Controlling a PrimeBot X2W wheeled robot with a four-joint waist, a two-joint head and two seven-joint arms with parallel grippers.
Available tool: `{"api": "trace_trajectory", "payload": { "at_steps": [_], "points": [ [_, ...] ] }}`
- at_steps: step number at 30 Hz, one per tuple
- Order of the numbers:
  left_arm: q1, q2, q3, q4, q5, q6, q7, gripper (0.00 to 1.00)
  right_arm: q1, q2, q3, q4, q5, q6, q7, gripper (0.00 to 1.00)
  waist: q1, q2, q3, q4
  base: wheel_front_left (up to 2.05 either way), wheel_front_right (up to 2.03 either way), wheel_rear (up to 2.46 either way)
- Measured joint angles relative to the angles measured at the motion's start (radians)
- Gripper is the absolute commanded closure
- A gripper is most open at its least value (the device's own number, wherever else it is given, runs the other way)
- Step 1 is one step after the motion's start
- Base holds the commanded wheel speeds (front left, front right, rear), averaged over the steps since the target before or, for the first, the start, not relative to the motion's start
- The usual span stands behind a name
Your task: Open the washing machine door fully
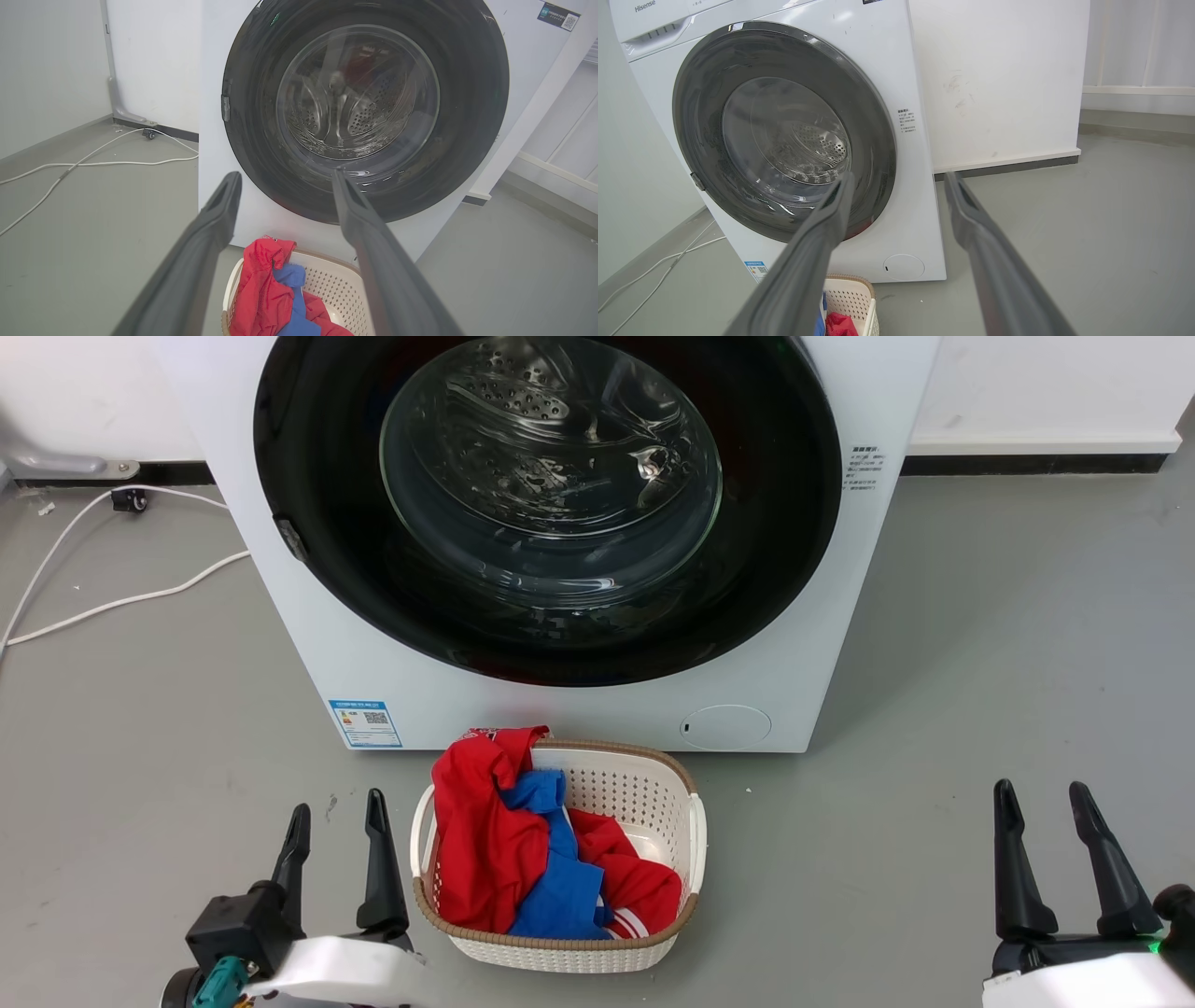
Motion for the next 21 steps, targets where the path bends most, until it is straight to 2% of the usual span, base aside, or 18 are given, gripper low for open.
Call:
{"api": "trace_trajectory", "payload": {
  "at_steps": [21],
  "points": [
    [0.021,-0.019,0.018,0.013,0.118,-0.031,-0.042,0.0,0.03,0.0,0.006,-0.021,-0.11,0.0,-0.042,0.0,0.0,0.0,0.0,-0.002,0.0,0.0,0.0]
  ]
}}
